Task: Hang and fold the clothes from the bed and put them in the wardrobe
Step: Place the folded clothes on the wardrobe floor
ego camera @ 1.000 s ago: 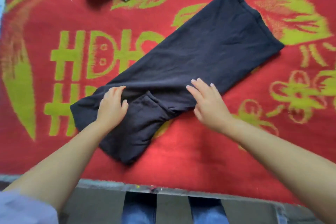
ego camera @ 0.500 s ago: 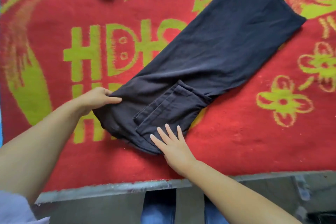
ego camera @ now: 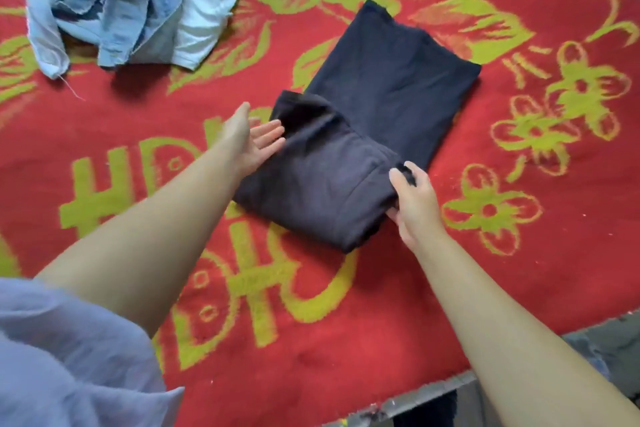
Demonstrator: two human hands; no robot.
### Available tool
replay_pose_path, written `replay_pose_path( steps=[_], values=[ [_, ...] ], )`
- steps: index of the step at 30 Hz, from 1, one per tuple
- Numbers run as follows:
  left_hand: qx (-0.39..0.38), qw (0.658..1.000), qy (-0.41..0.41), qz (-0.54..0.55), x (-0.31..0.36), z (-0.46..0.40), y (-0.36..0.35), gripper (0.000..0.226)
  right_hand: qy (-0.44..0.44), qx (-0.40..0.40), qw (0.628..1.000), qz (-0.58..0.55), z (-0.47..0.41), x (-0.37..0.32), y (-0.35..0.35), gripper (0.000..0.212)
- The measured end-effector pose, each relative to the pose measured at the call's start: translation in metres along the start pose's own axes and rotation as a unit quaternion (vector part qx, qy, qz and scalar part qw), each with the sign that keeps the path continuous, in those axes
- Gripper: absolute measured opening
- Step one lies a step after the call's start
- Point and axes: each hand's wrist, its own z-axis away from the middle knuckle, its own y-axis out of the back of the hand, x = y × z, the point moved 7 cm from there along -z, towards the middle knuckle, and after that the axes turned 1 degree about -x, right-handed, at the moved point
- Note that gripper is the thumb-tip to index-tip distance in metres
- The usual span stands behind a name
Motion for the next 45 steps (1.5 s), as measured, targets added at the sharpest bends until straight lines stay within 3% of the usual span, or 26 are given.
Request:
replay_pose_path(
  steps=[2,3,4,5,6,7,8,9,10,11,13,15,18,22,26,28,30,32,36,37,38,39,41,43,45],
  values=[
    [0.031,0.974,-0.114,-0.192,-0.008,-0.010,0.008,0.038,0.026,0.100,0.992,0.066,-0.013,-0.006,0.019,0.053],
    [0.029,0.918,-0.214,-0.333,-0.008,-0.010,0.013,0.041,0.074,0.139,0.979,0.127,-0.007,-0.015,0.024,0.055],
    [-0.010,0.817,-0.314,-0.484,-0.012,-0.002,0.011,0.049,0.149,0.141,0.958,0.199,0.005,-0.023,0.021,0.055],
    [-0.073,0.688,-0.387,-0.610,-0.026,0.007,0.012,0.060,0.239,0.107,0.923,0.283,0.023,-0.027,0.007,0.057],
    [-0.130,0.550,-0.433,-0.702,-0.045,0.016,0.018,0.072,0.320,0.053,0.868,0.377,0.044,-0.023,-0.015,0.061],
    [-0.174,0.425,-0.452,-0.765,-0.065,0.021,0.029,0.082,0.382,0.000,0.789,0.481,0.064,-0.010,-0.039,0.069],
    [-0.198,0.332,-0.445,-0.808,-0.081,0.023,0.042,0.089,0.413,-0.050,0.700,0.580,0.078,0.009,-0.061,0.077],
    [-0.202,0.282,-0.417,-0.840,-0.091,0.020,0.052,0.096,0.396,-0.095,0.625,0.666,0.085,0.030,-0.077,0.084],
    [-0.185,0.267,-0.381,-0.866,-0.094,0.015,0.059,0.101,0.346,-0.123,0.577,0.729,0.084,0.050,-0.084,0.086],
    [-0.149,0.273,-0.356,-0.881,-0.092,0.008,0.062,0.104,0.289,-0.132,0.556,0.768,0.076,0.063,-0.084,0.084],
    [-0.083,0.294,-0.352,-0.885,-0.084,-0.005,0.059,0.097,0.197,-0.121,0.561,0.795,0.057,0.072,-0.075,0.083],
    [-0.068,0.295,-0.343,-0.889,-0.077,-0.017,0.050,0.084,0.169,-0.121,0.567,0.797,0.045,0.071,-0.069,0.086],
    [-0.120,0.301,-0.321,-0.890,-0.080,-0.017,0.043,0.075,0.170,-0.192,0.538,0.803,0.047,0.062,-0.061,0.080],
    [-0.215,0.245,-0.258,-0.910,-0.118,0.037,0.036,0.073,0.111,-0.297,0.496,0.808,0.067,0.054,-0.018,0.077],
    [-0.367,0.323,-0.030,-0.872,-0.164,0.115,0.049,0.065,-0.007,-0.462,0.522,0.717,0.139,0.077,0.023,0.076],
    [-0.430,0.347,0.078,-0.830,-0.168,0.144,0.049,0.037,-0.073,-0.531,0.551,0.640,0.168,0.076,0.036,0.072],
    [-0.459,0.379,0.120,-0.794,-0.156,0.152,0.041,0.019,-0.119,-0.544,0.589,0.586,0.169,0.065,0.047,0.063],
    [-0.453,0.463,0.130,-0.751,-0.133,0.137,0.029,0.023,-0.115,-0.503,0.640,0.569,0.141,0.050,0.058,0.056],
    [-0.305,0.754,0.073,-0.577,-0.076,0.064,0.010,0.016,-0.149,-0.327,0.858,0.368,0.063,0.014,0.083,0.032],
    [-0.253,0.819,0.057,-0.511,-0.068,0.048,0.007,0.010,-0.133,-0.261,0.895,0.336,0.044,0.009,0.088,0.029],
    [-0.201,0.862,0.045,-0.464,-0.068,0.033,0.006,0.007,-0.104,-0.192,0.922,0.321,0.026,0.007,0.093,0.028],
    [-0.155,0.876,0.036,-0.455,-0.075,0.021,0.007,0.007,-0.064,-0.127,0.933,0.330,0.012,0.008,0.097,0.031],
    [-0.079,0.842,-0.005,-0.533,-0.104,0.006,0.010,0.018,0.011,-0.042,0.923,0.383,0.003,0.014,0.094,0.051],
    [0.009,0.808,-0.091,-0.582,-0.125,0.008,0.015,0.026,0.055,-0.017,0.897,0.438,0.012,0.028,0.084,0.064],
    [0.069,0.815,-0.142,-0.558,-0.137,0.022,0.025,0.025,0.082,0.028,0.856,0.510,0.028,0.036,0.082,0.068]
  ],
)
